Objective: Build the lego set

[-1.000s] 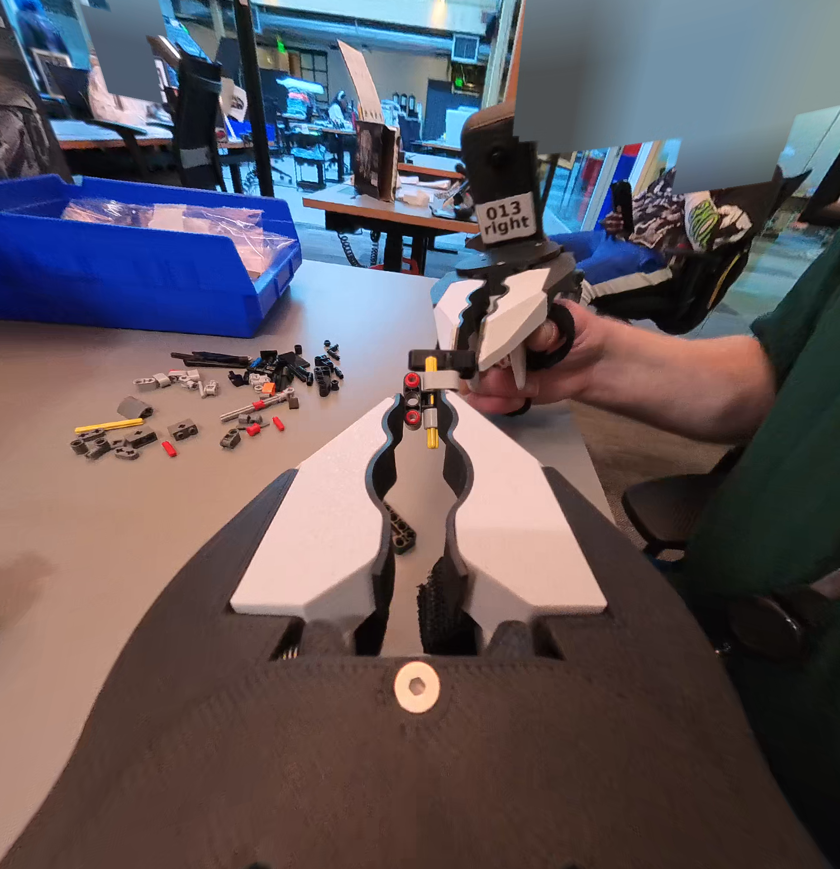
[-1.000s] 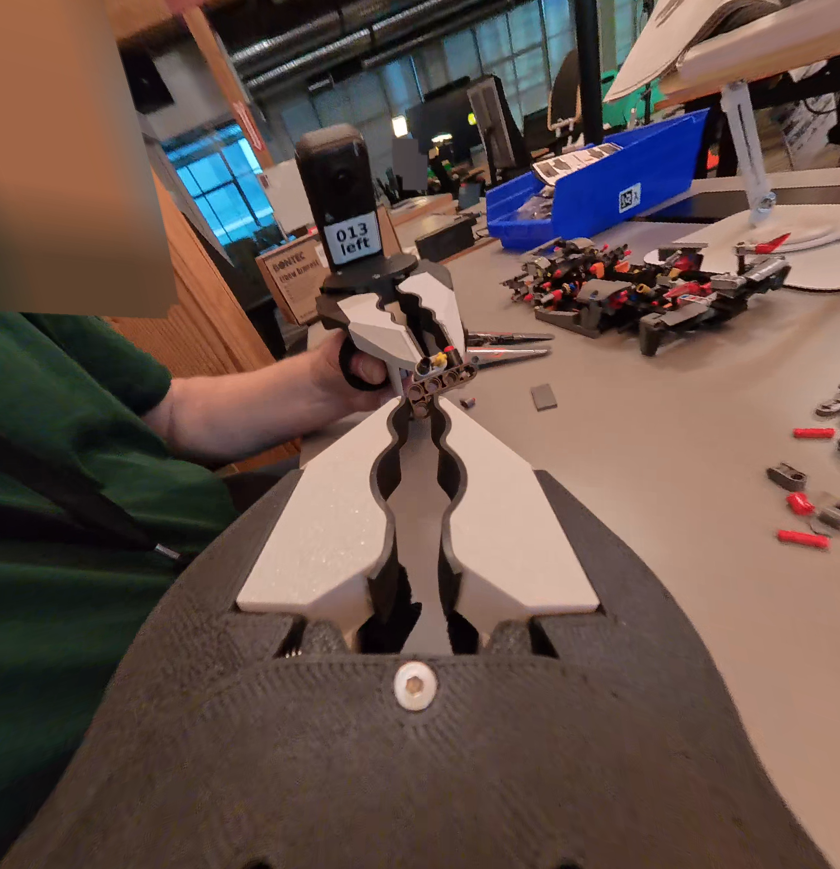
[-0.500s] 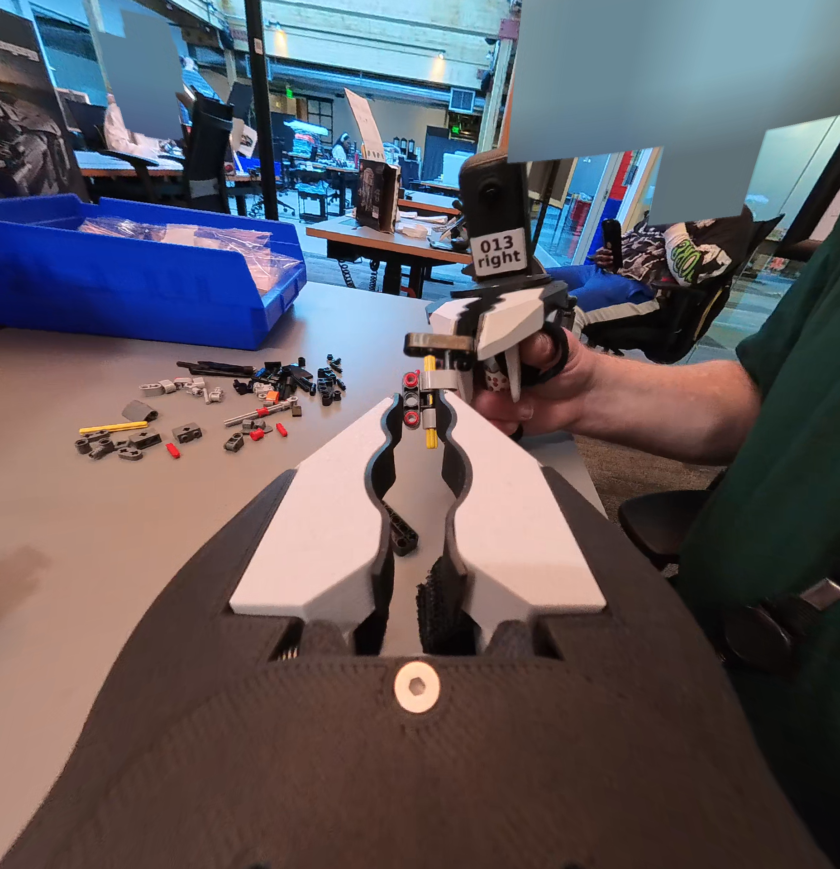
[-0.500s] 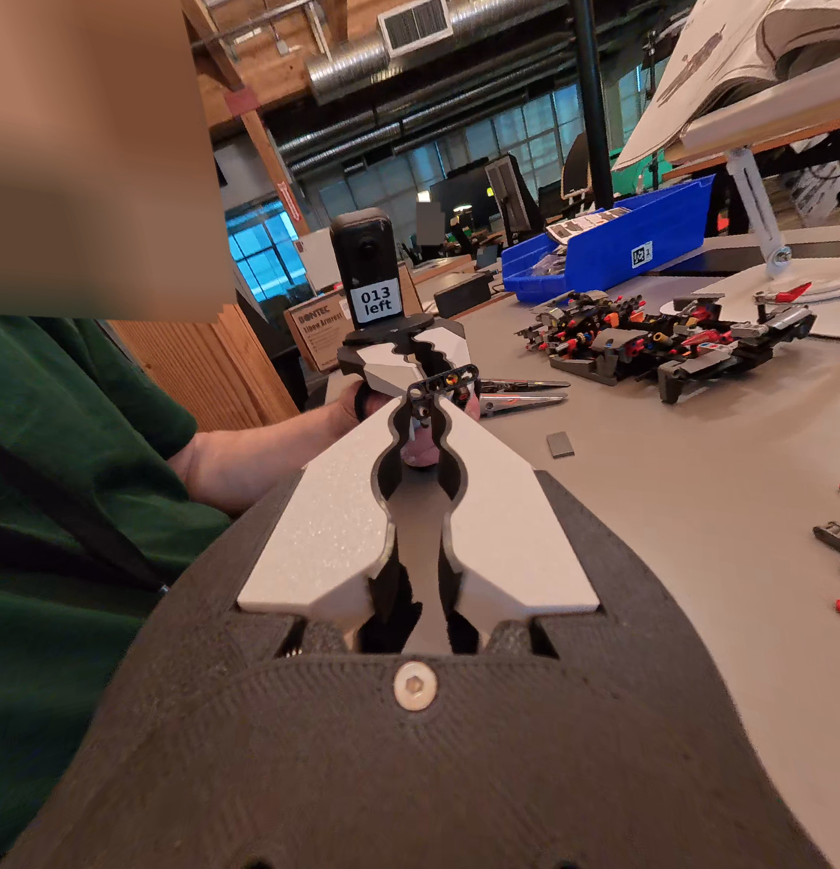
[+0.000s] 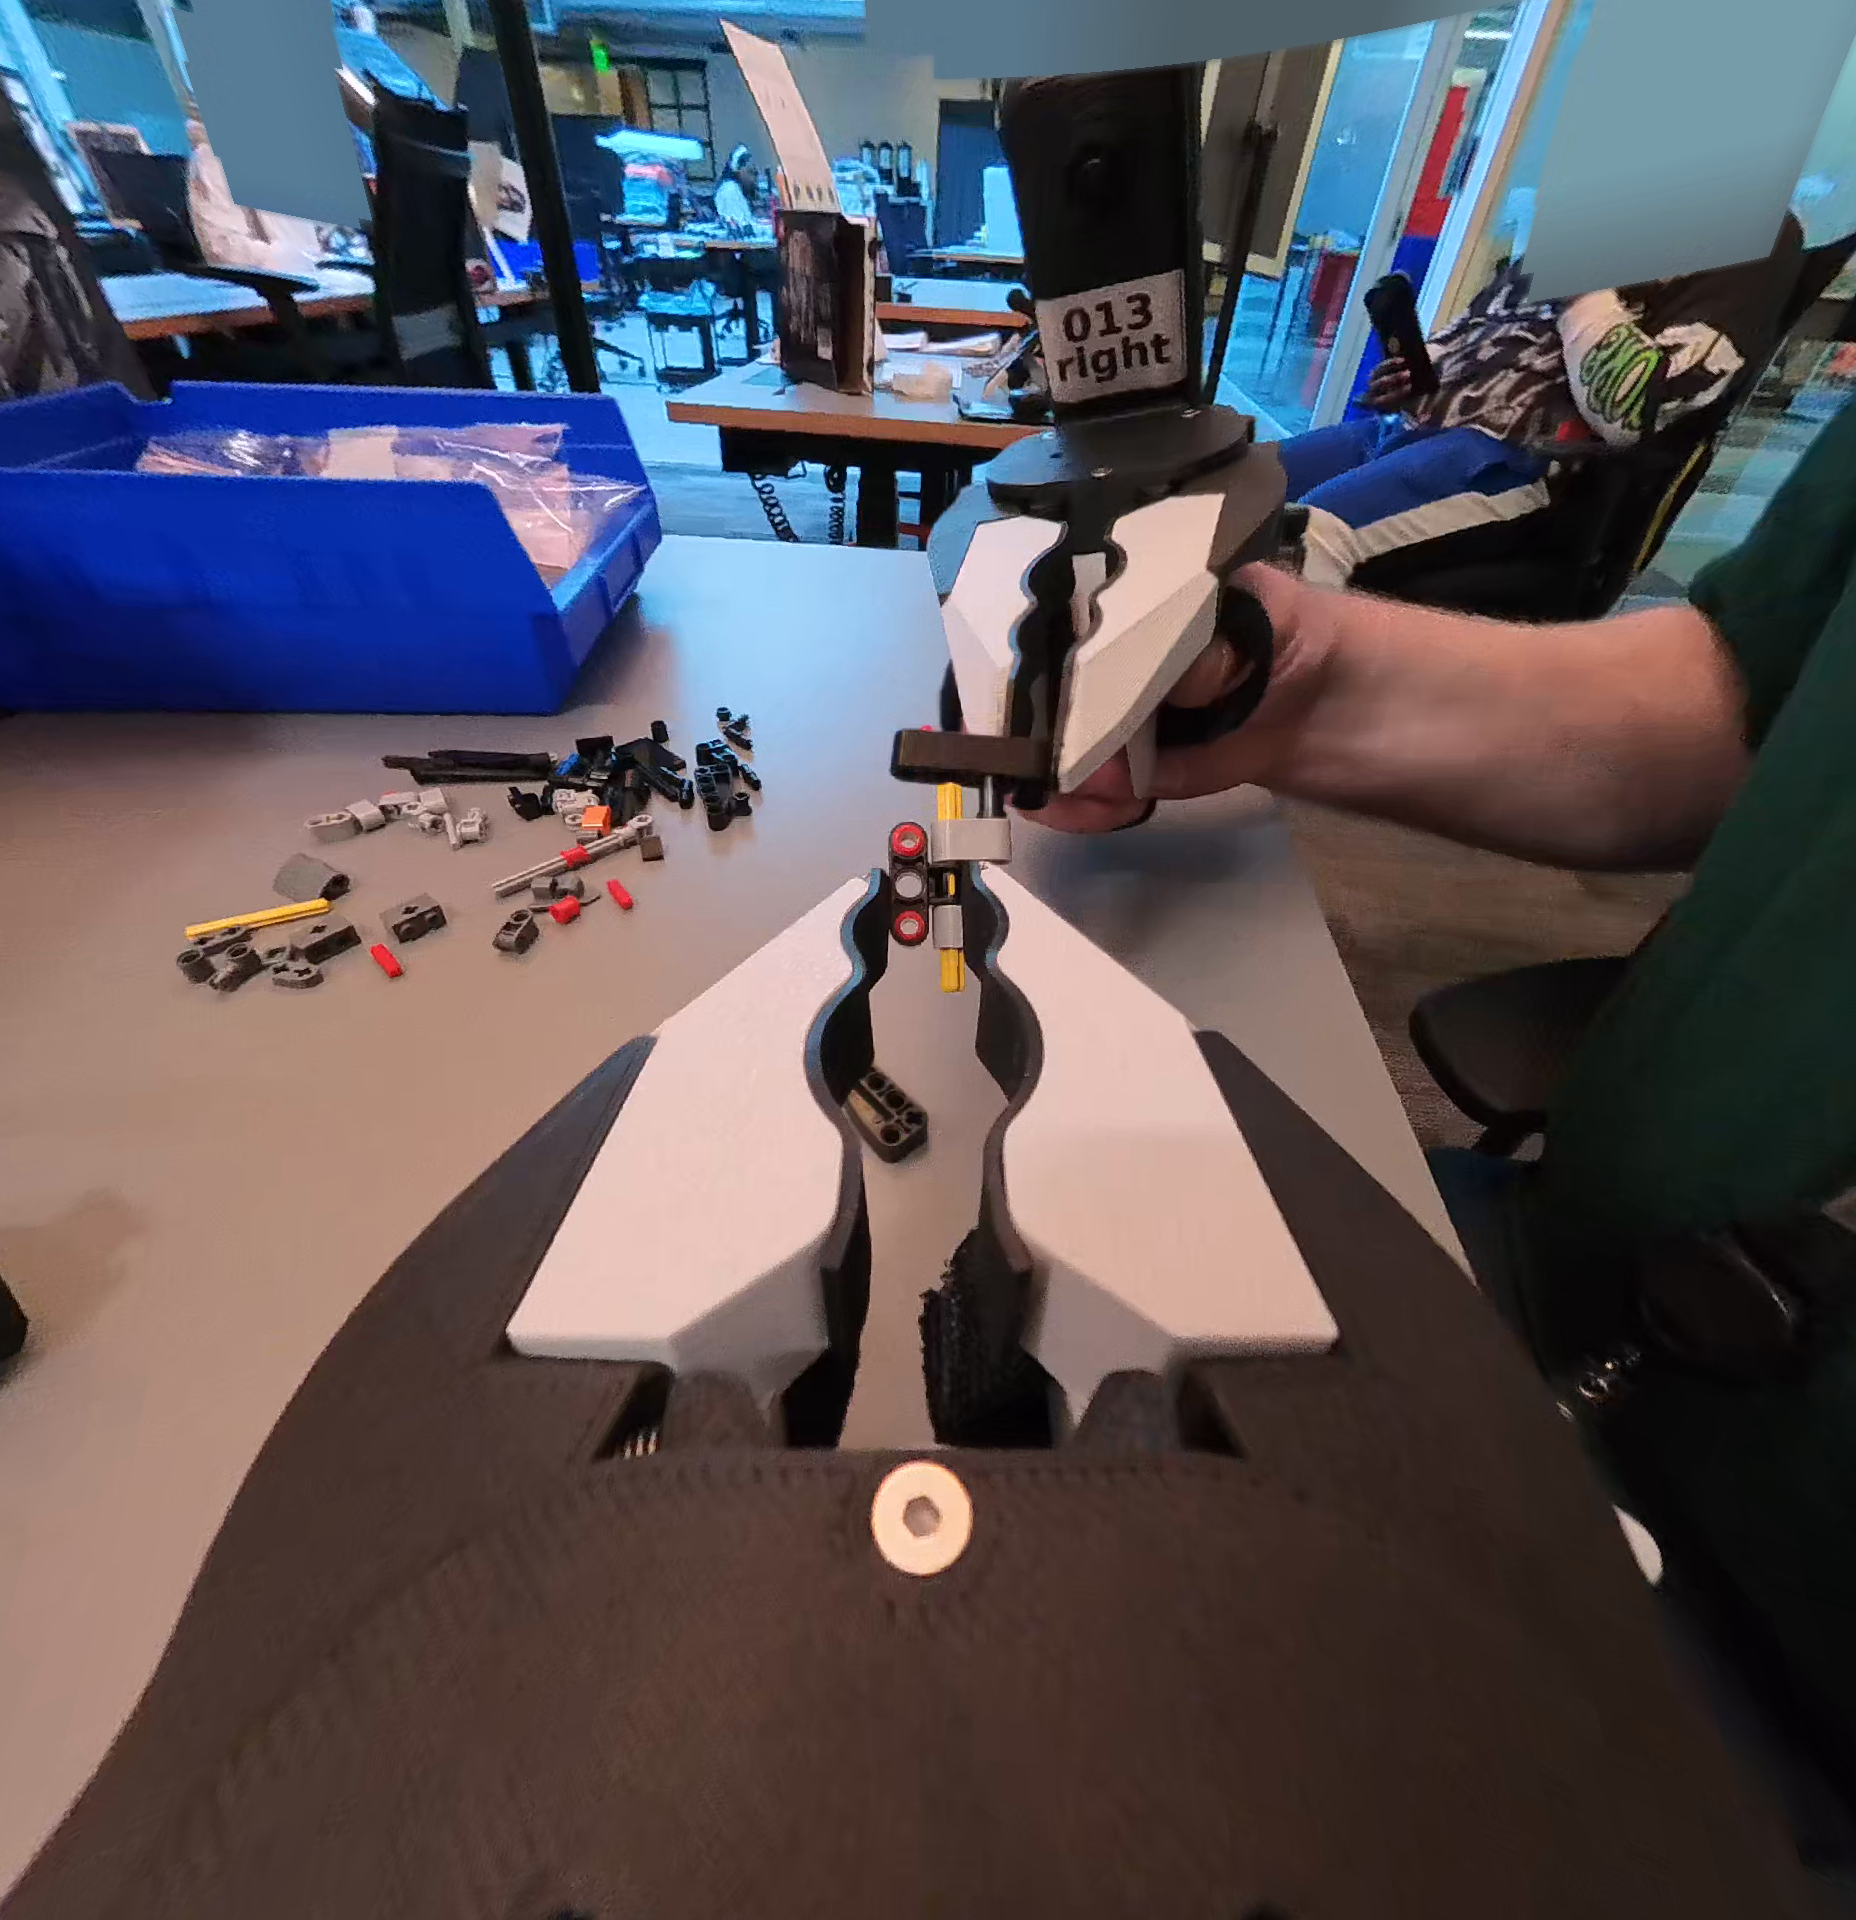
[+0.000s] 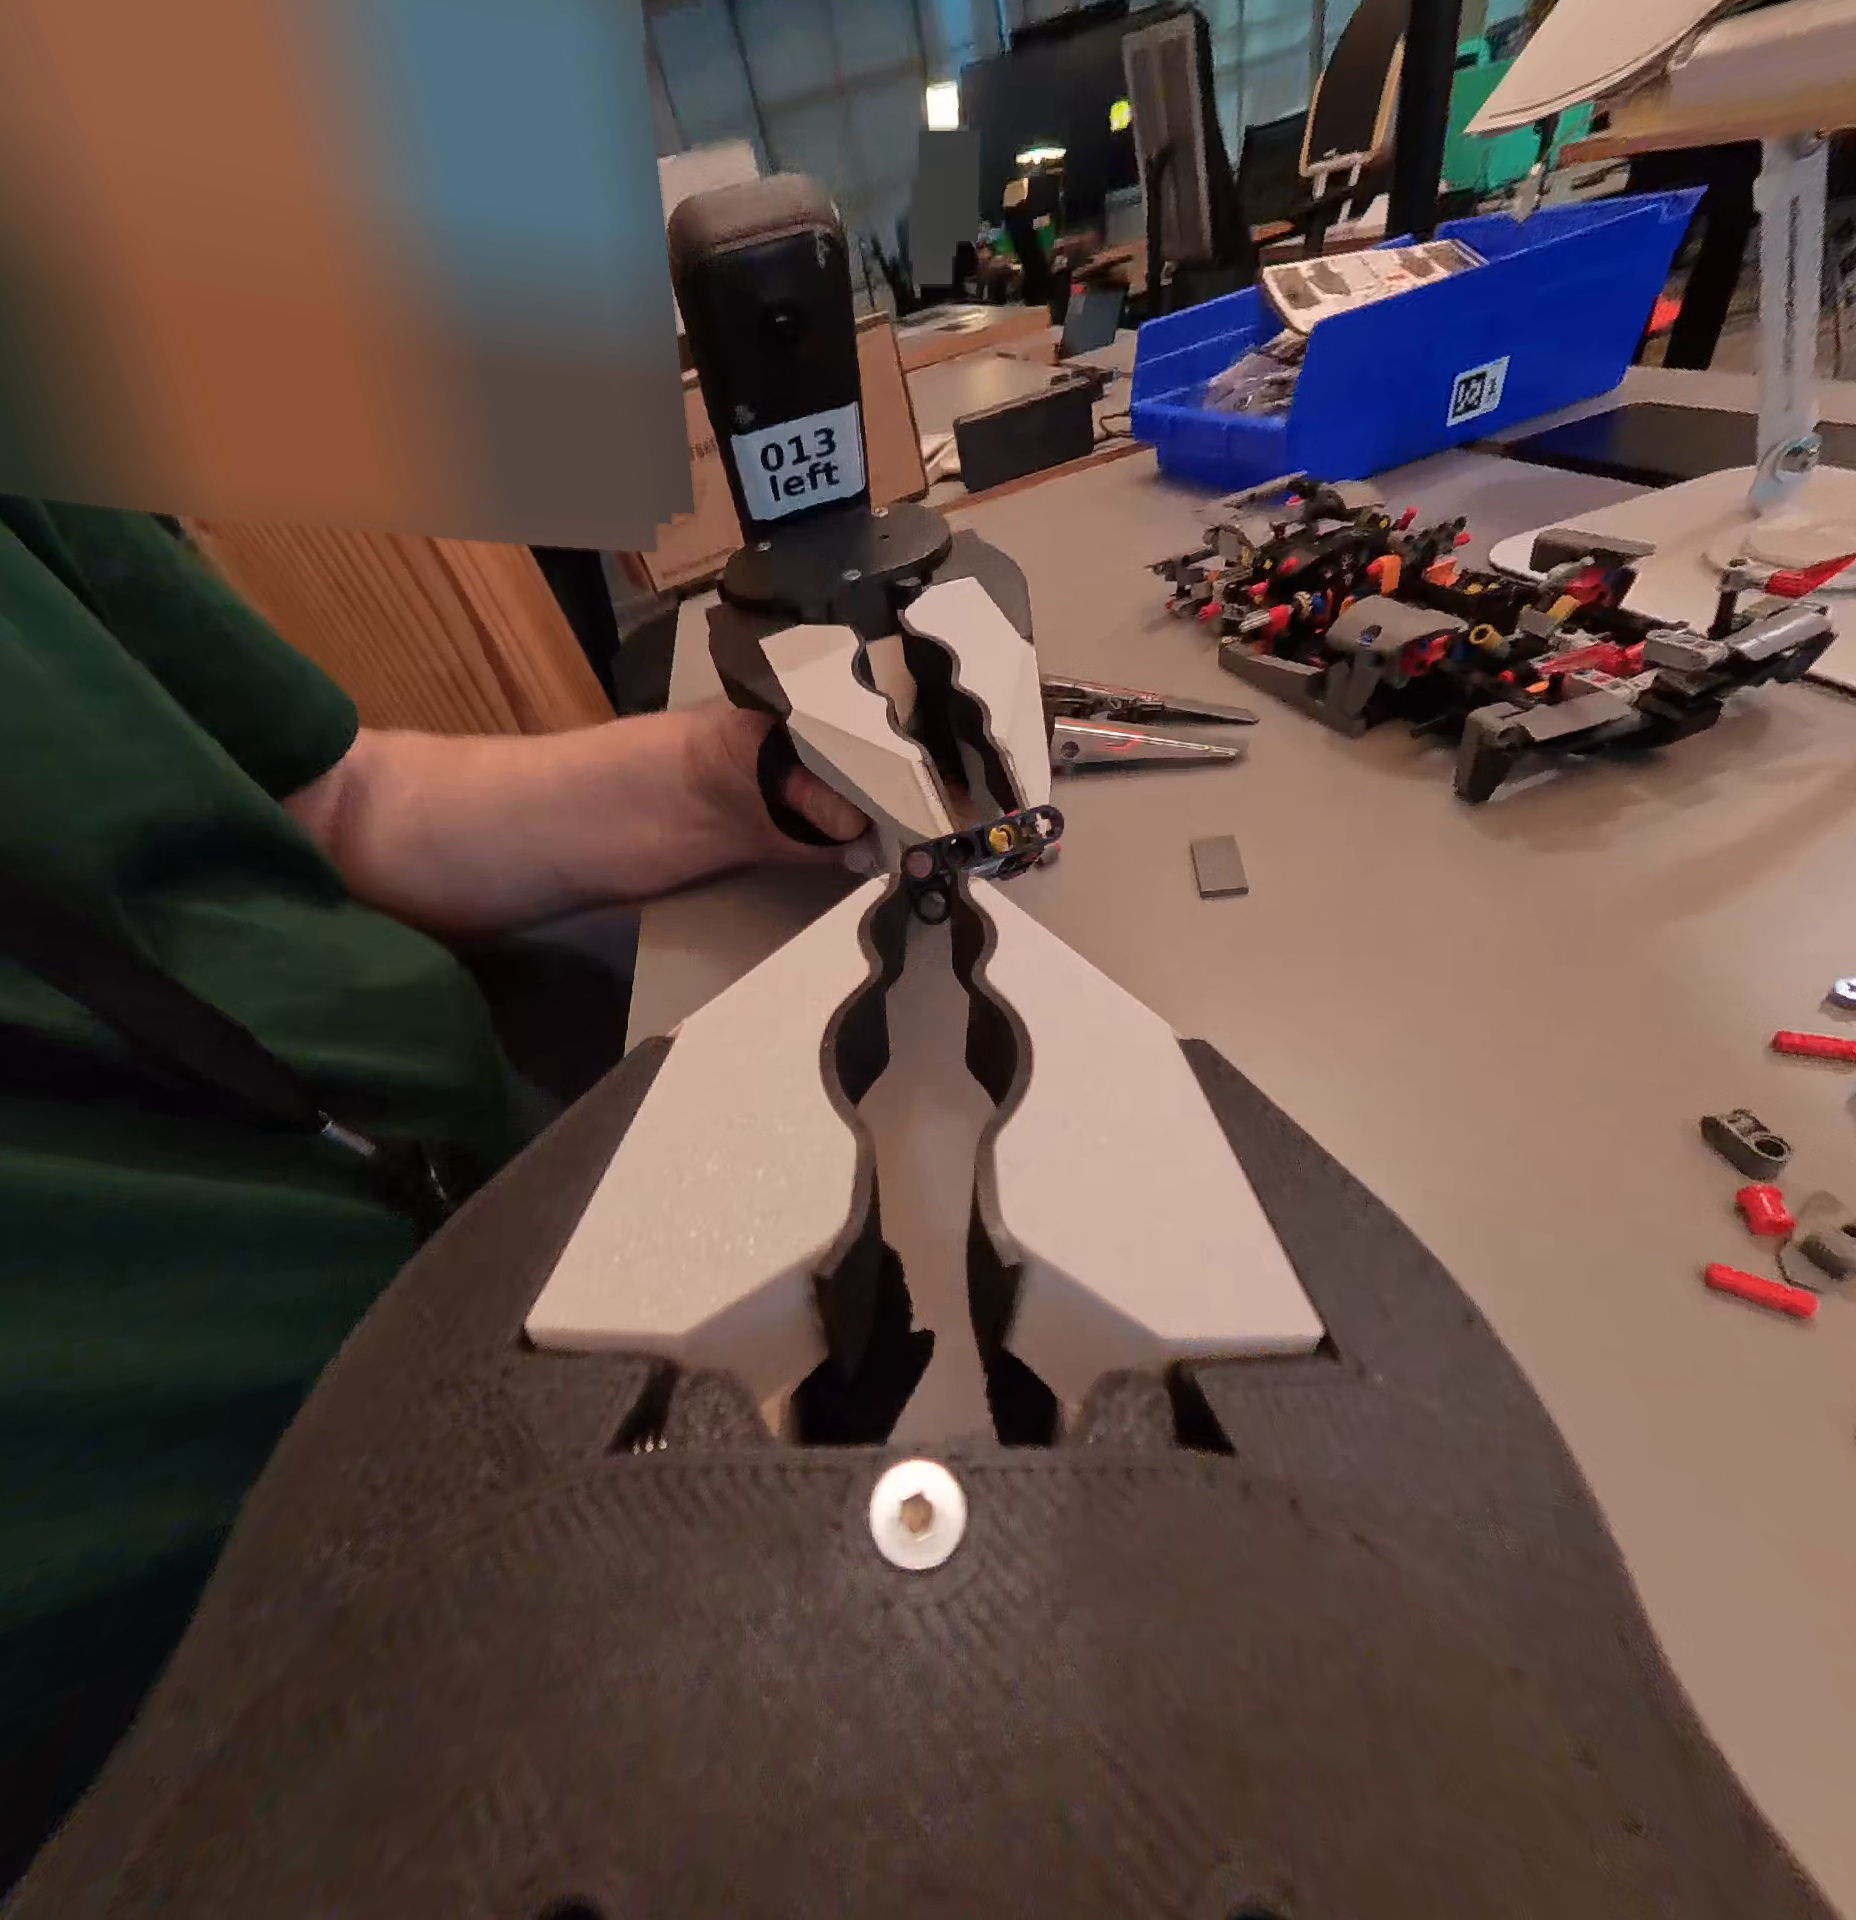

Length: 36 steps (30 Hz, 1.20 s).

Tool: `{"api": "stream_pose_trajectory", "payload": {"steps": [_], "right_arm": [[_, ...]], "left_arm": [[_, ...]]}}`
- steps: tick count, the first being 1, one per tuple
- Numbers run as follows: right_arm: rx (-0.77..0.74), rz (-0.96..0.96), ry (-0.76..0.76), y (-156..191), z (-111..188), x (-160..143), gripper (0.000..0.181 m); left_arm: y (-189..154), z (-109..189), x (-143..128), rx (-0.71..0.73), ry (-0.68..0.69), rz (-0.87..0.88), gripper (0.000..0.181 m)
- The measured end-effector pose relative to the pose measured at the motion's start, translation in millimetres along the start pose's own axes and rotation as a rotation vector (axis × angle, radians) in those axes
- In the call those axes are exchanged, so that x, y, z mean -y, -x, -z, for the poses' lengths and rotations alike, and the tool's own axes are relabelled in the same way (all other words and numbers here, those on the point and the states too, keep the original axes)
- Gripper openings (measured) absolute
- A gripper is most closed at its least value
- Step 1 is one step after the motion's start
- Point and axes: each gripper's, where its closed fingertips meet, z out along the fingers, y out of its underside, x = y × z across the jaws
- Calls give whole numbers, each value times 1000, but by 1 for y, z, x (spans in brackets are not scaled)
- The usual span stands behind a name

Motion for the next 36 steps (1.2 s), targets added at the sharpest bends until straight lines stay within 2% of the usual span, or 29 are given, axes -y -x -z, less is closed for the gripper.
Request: {"api": "stream_pose_trajectory", "payload": {"steps": [13,16,20,27,36], "right_arm": [[39,72,141,3,4,-16,6],[56,53,197,5,7,-25,6],[52,19,320,5,6,-53,6],[45,28,436,8,5,-77,6],[-5,47,519,0,9,-94,6]], "left_arm": [[-5,-6,-11,-5,88,-66,11],[-10,-10,-19,-19,160,-79,11],[-15,-14,-45,-36,311,-95,12],[-24,-16,-68,-69,459,-103,11],[-24,-20,-86,-69,570,-146,12]]}}
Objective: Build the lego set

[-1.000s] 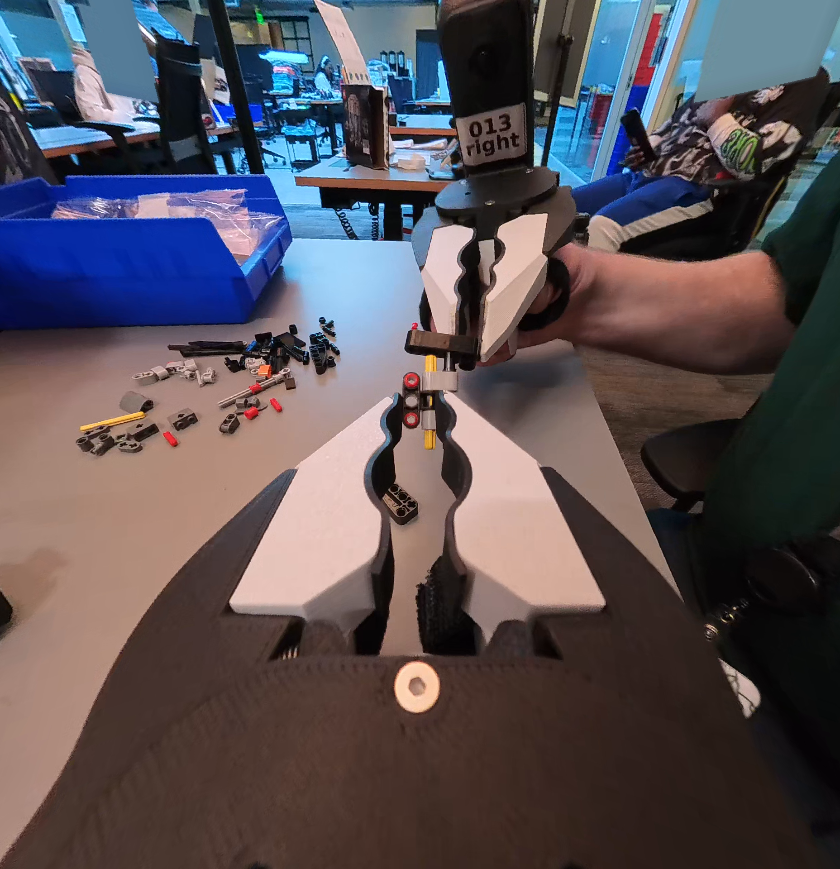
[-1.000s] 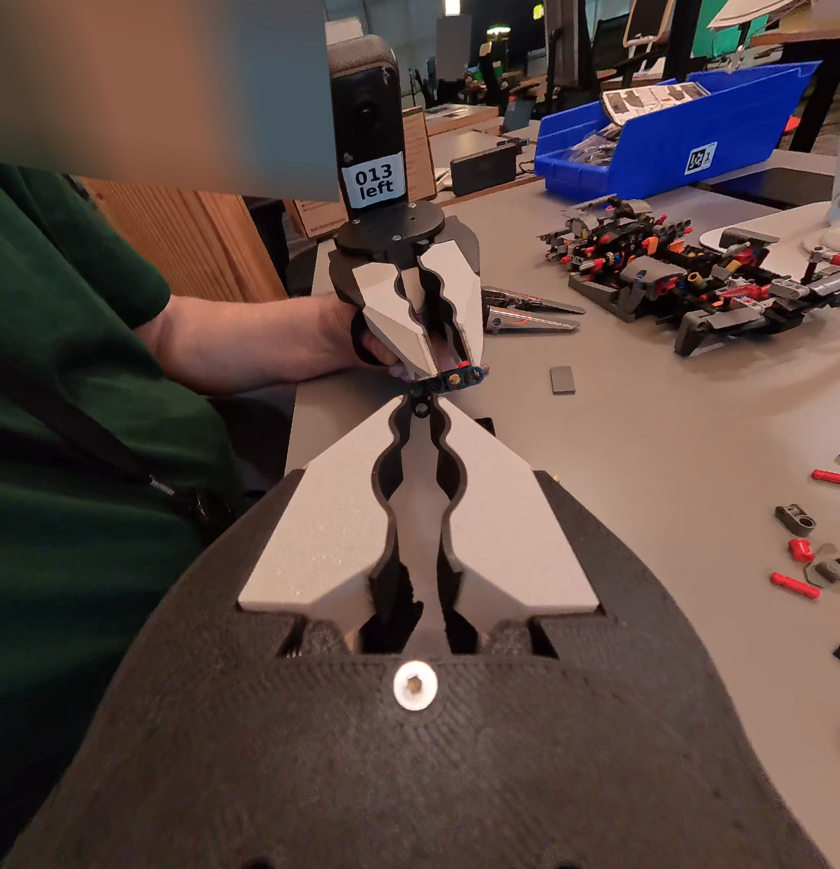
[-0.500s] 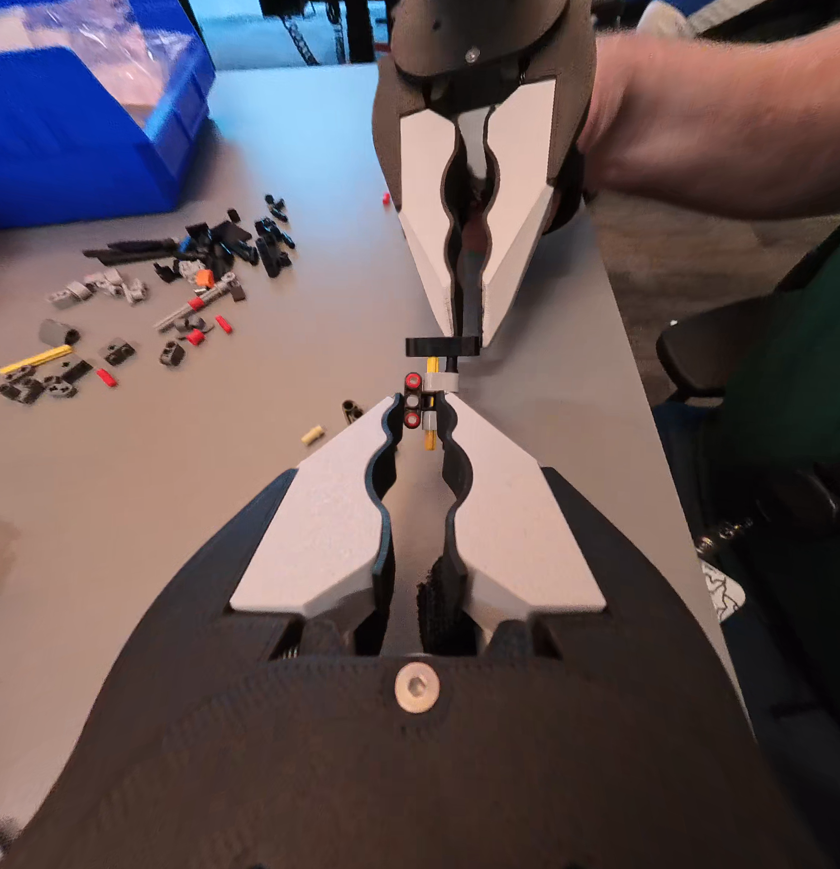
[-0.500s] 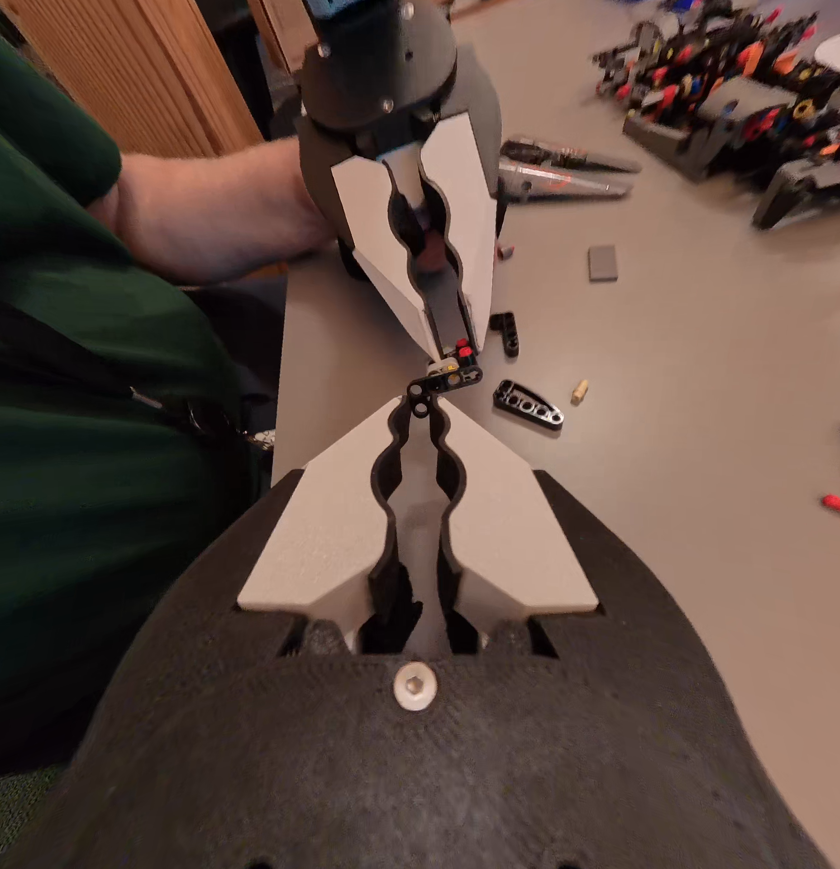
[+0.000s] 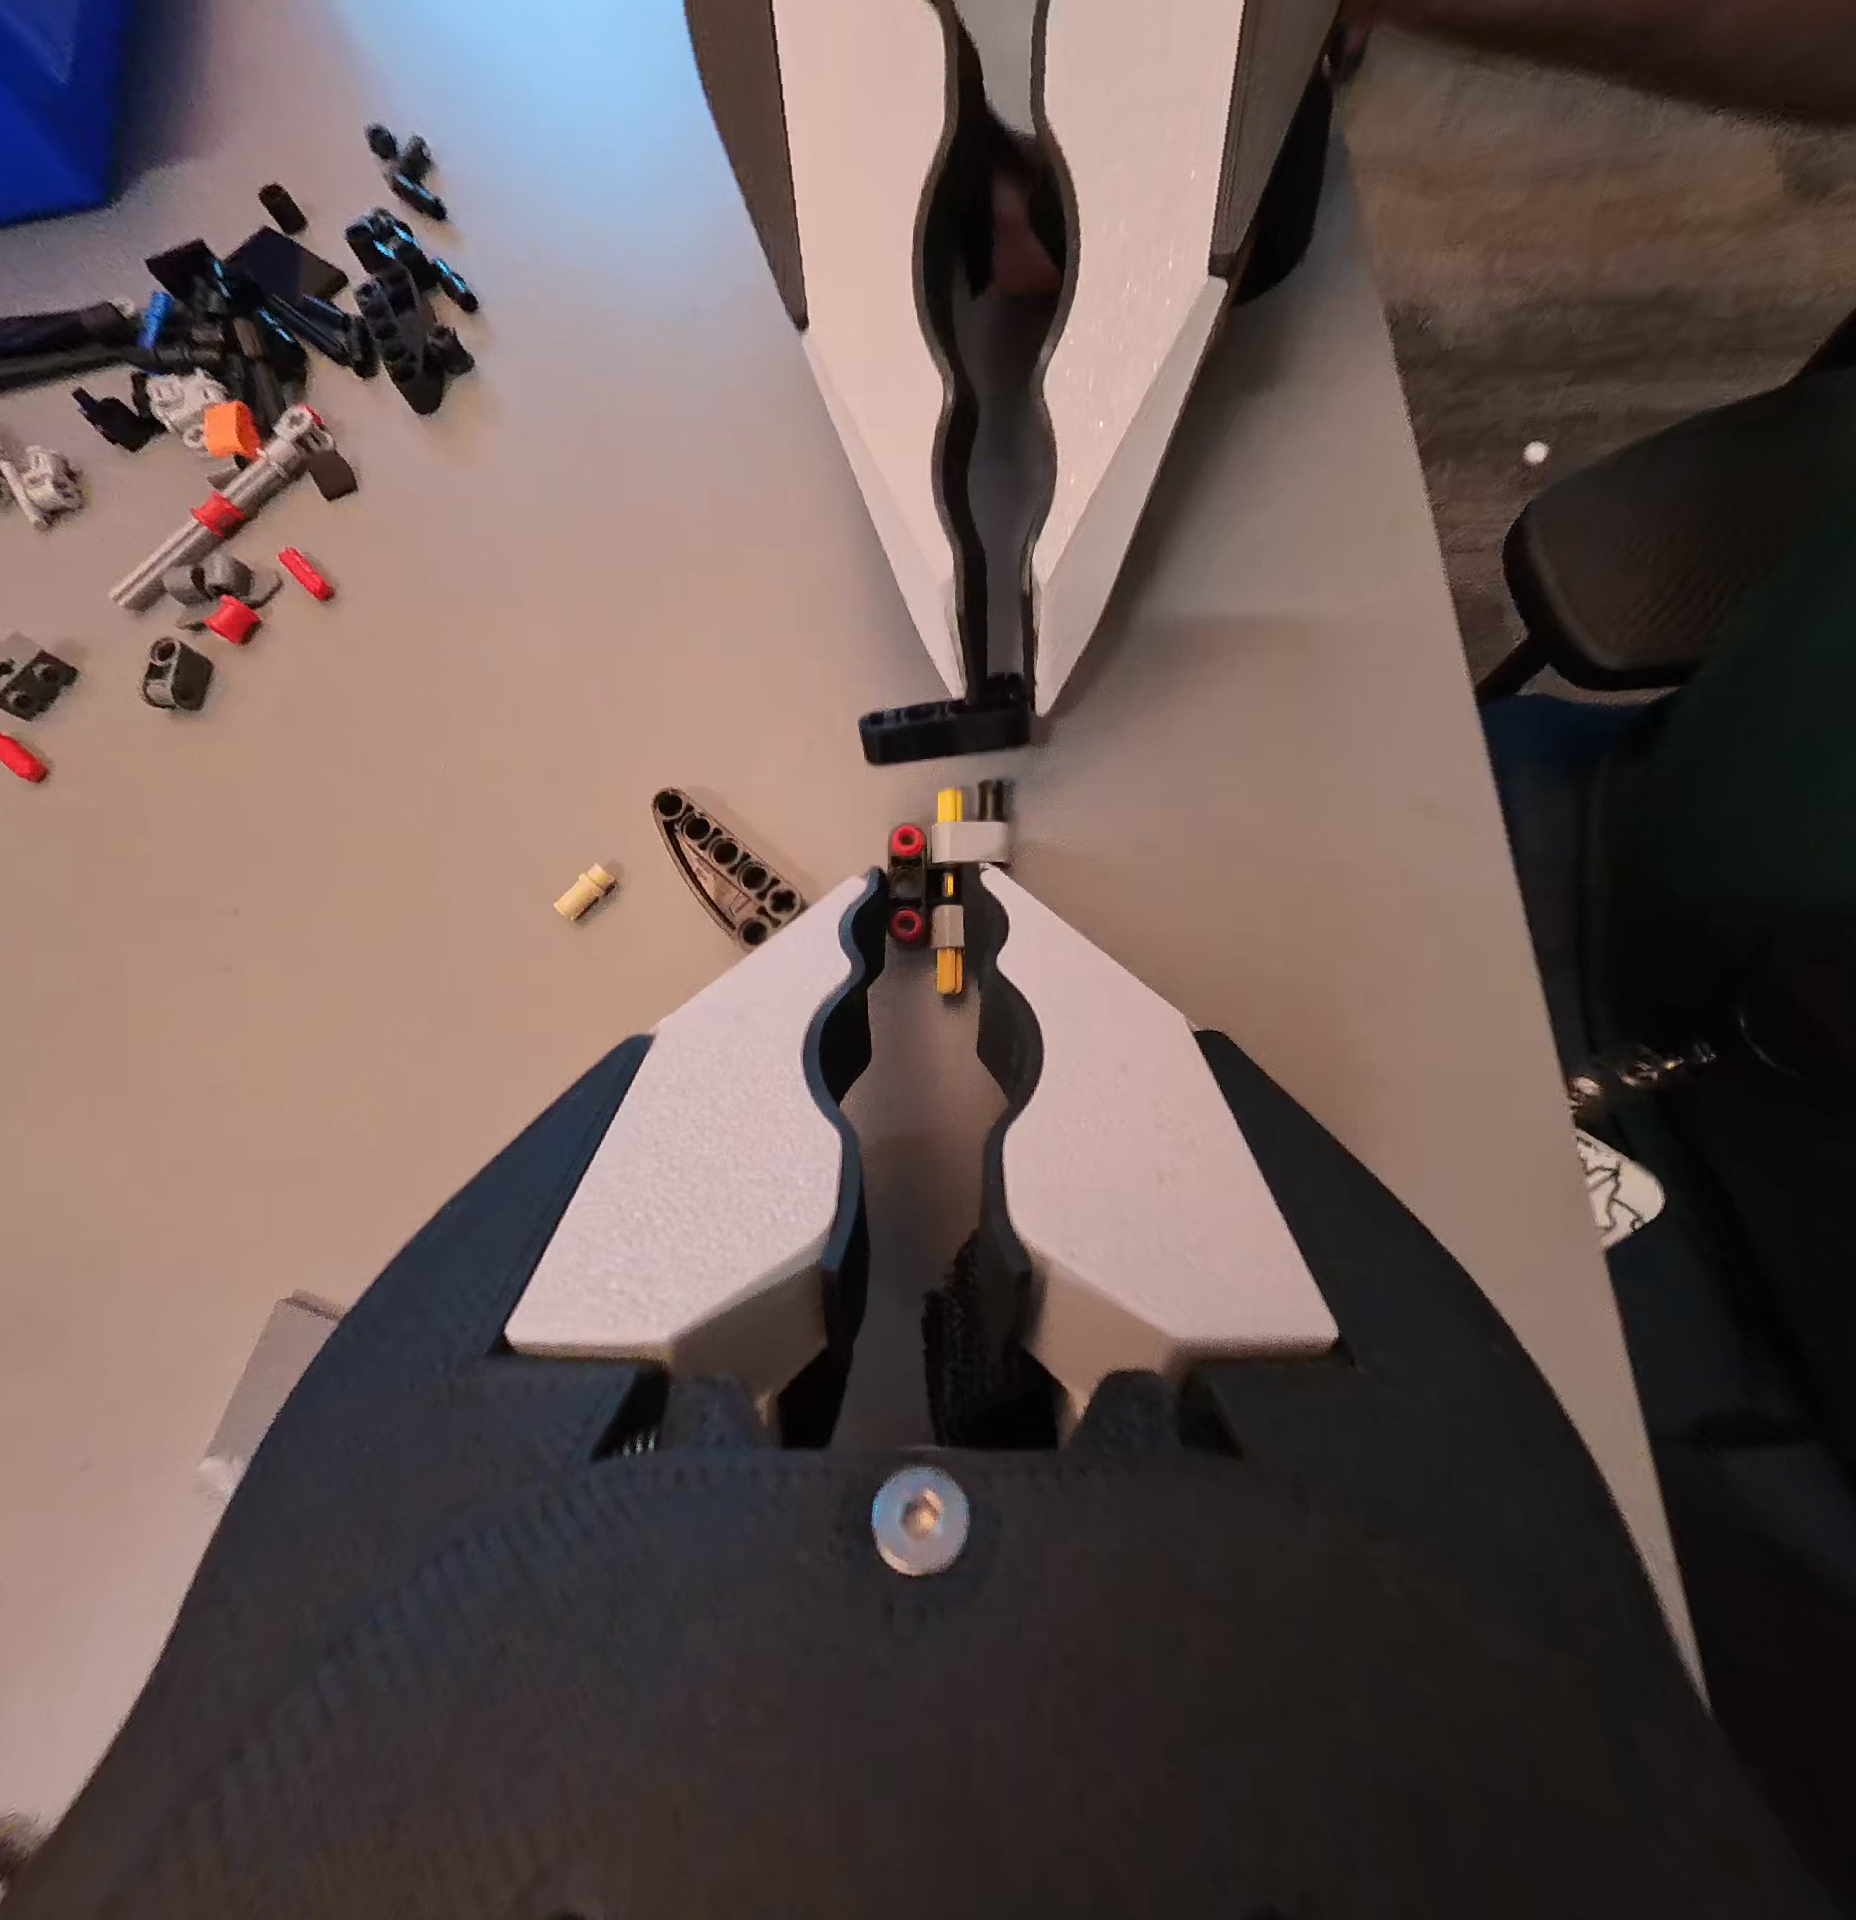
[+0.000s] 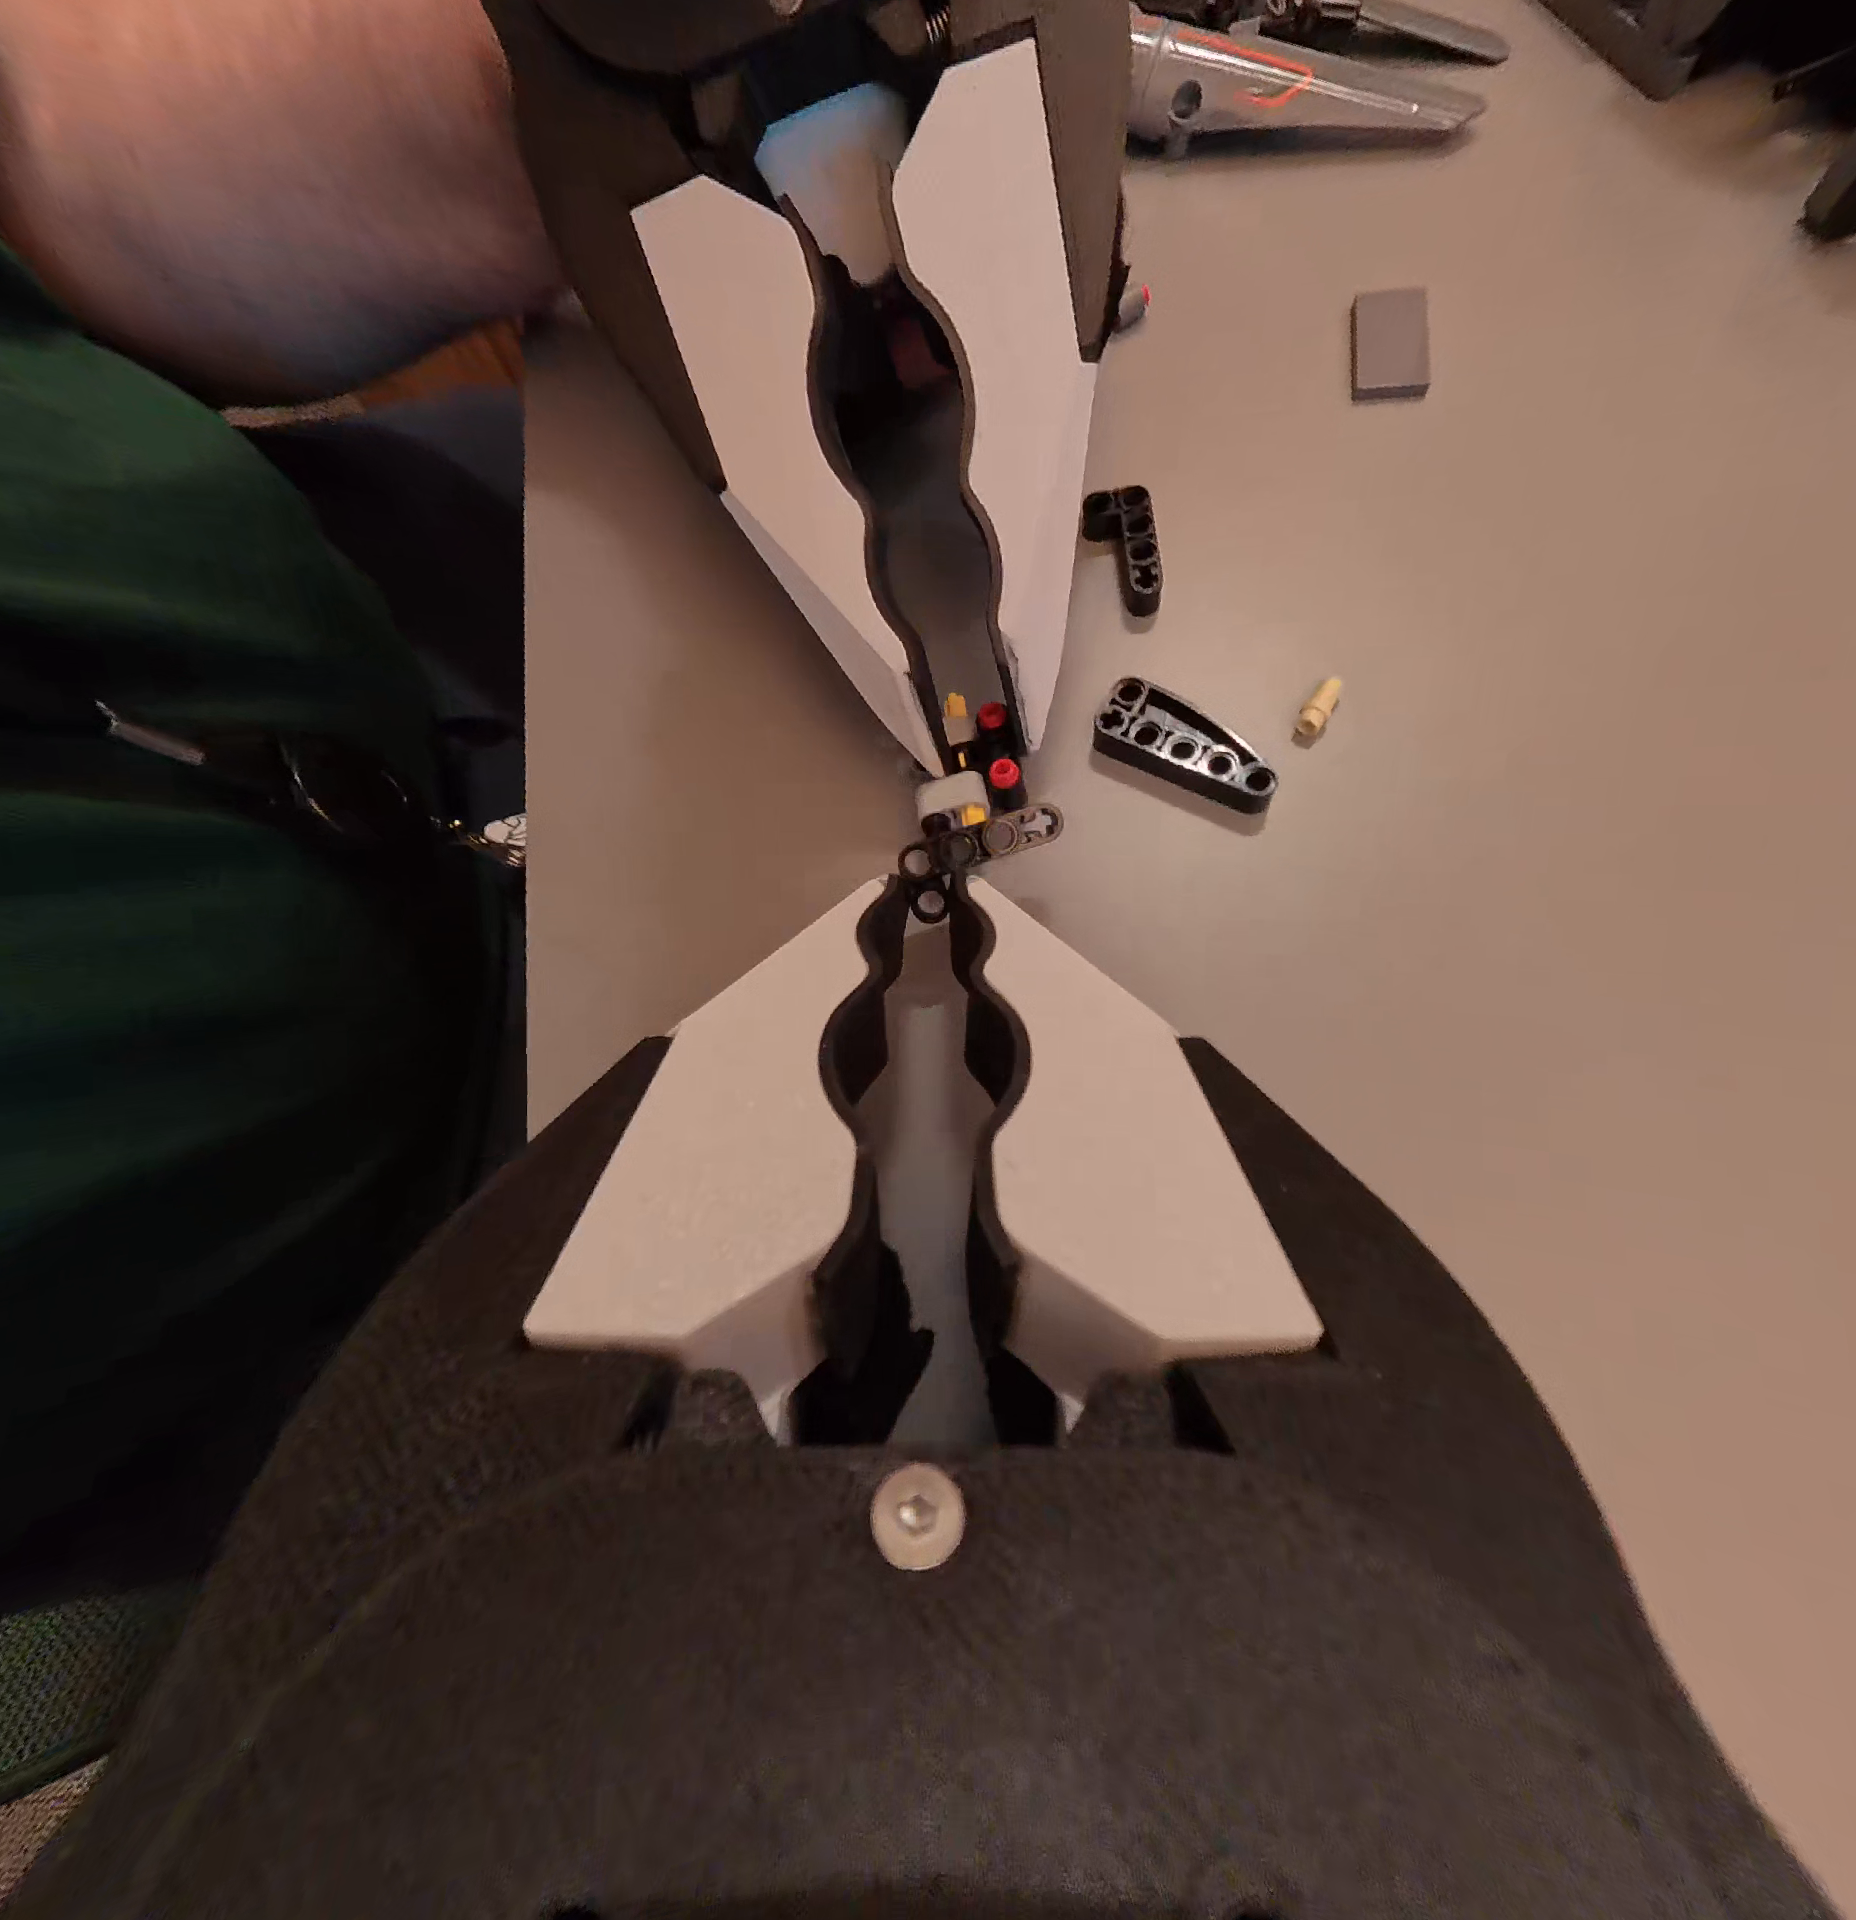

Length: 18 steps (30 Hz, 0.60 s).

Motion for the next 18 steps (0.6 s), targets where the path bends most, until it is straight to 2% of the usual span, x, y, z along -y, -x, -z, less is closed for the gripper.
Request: {"api": "stream_pose_trajectory", "payload": {"steps": [5,7,11,13,18], "right_arm": [[-22,10,15,-1,1,-5,6],[-21,7,1,-1,1,-3,6],[-19,-6,-12,-3,3,-2,6],[-13,-16,-16,-3,3,-1,6],[-26,-9,-16,-4,3,-1,6]], "left_arm": [[4,2,3,35,-22,-6,19],[5,5,4,33,-34,22,30],[-1,2,2,40,1,2,36],[-3,-3,-3,50,41,-21,36],[-2,-8,0,74,56,-40,22]]}}
